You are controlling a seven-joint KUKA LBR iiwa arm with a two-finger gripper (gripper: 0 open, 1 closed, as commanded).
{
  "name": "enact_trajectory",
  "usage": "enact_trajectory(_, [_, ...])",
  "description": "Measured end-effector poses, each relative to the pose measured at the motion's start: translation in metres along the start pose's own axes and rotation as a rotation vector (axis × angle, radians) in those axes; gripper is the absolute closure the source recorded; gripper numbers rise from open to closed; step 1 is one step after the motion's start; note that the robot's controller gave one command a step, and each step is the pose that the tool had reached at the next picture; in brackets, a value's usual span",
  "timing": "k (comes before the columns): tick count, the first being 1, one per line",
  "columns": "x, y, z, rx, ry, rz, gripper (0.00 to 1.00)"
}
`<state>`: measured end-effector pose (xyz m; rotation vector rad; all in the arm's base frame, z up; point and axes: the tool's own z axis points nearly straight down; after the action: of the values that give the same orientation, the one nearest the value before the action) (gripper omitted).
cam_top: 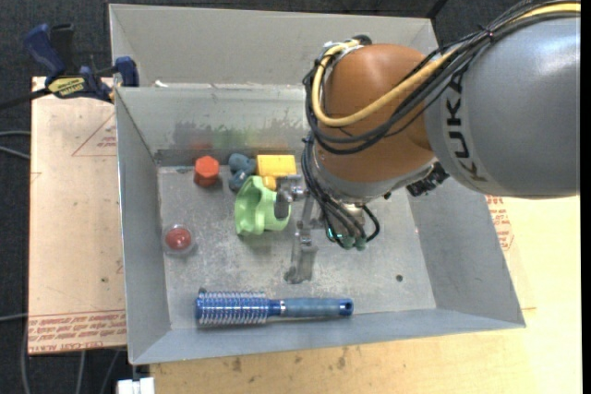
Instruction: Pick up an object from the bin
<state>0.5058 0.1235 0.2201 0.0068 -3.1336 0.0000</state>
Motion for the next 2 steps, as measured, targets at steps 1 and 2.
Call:
enact_trajectory(1, [0.0130, 0.0444, 0.1454, -0.001, -0.004, -0.187, 0.00])
enact_trajectory(2, [0.0123, 0.0431, 0.1445, 0.000, -0.006, -0.185, 1.00])
